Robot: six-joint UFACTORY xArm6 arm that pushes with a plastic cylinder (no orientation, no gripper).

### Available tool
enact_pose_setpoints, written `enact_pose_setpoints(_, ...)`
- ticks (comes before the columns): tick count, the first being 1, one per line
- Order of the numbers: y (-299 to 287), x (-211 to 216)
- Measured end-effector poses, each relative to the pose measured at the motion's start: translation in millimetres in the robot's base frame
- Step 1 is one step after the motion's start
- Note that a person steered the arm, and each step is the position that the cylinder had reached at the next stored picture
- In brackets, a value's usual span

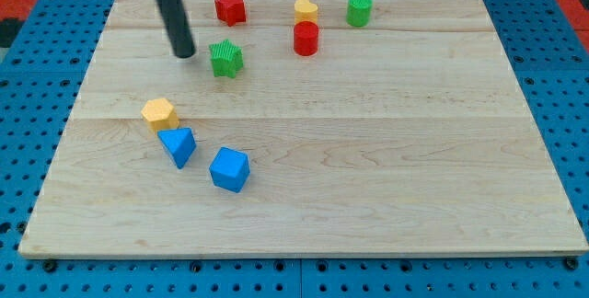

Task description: Push the green star below the red circle

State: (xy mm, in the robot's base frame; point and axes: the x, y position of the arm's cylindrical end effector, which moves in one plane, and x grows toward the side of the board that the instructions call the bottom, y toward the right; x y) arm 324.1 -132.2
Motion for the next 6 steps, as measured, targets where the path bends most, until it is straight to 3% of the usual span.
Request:
enact_pose_setpoints(1,50.7,17.6)
enact_pose_setpoints(3,70.2,50.7)
enact_pose_setpoints(4,135.6,47.4)
enact_pose_setpoints(5,110.9,67.7)
enact_pose_setpoints(6,107.6,128.1)
